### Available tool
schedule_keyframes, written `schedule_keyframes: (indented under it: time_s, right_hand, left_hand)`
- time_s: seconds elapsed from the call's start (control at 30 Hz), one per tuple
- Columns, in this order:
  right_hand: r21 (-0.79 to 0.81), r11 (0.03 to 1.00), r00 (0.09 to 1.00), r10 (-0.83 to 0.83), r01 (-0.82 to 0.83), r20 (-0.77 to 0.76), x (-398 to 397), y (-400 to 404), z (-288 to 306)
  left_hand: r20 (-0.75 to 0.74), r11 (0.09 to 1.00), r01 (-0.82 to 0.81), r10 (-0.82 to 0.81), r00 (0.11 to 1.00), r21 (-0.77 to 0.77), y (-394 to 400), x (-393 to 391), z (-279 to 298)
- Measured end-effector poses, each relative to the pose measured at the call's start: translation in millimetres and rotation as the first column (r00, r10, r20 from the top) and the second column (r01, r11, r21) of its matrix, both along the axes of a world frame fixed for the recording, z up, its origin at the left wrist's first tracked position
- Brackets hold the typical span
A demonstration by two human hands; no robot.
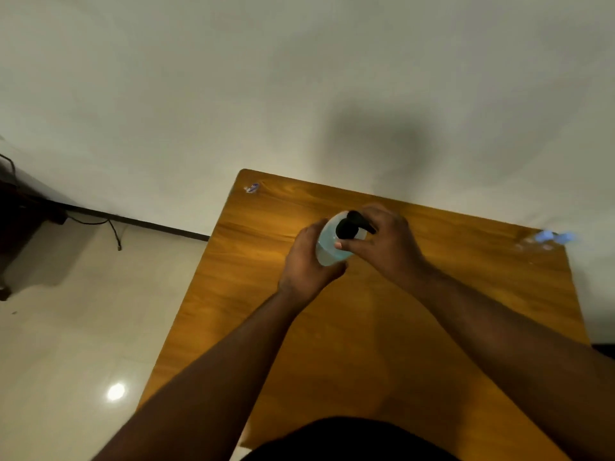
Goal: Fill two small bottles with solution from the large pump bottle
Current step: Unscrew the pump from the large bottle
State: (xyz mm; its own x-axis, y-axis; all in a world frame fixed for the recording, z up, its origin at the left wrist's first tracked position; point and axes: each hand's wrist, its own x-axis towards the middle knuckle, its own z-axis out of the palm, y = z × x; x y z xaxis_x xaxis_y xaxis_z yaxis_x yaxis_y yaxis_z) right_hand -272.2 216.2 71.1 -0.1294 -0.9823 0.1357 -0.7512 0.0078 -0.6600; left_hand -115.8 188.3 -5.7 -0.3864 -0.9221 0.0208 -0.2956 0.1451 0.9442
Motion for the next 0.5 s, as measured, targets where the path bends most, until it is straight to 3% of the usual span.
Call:
schedule_keyframes:
  time_s: [0.1, 0.27, 0.5]
  right_hand:
    - [0.045, 0.998, 0.999, 0.032, -0.033, 0.015, -26, 66, 4]
    - [0.085, 0.994, 0.995, 0.056, -0.063, 0.077, -57, 141, 6]
    - [0.051, 0.997, 0.997, -0.065, 0.063, 0.033, -67, 183, -7]
  left_hand:
    - [0.024, 0.974, 0.209, -0.212, 0.977, 0.082, 41, -10, 5]
    - [0.138, 0.868, 0.476, -0.493, 0.859, 0.140, 82, -41, 14]
    - [0.175, 0.832, 0.510, -0.547, 0.819, 0.217, 112, -67, 18]
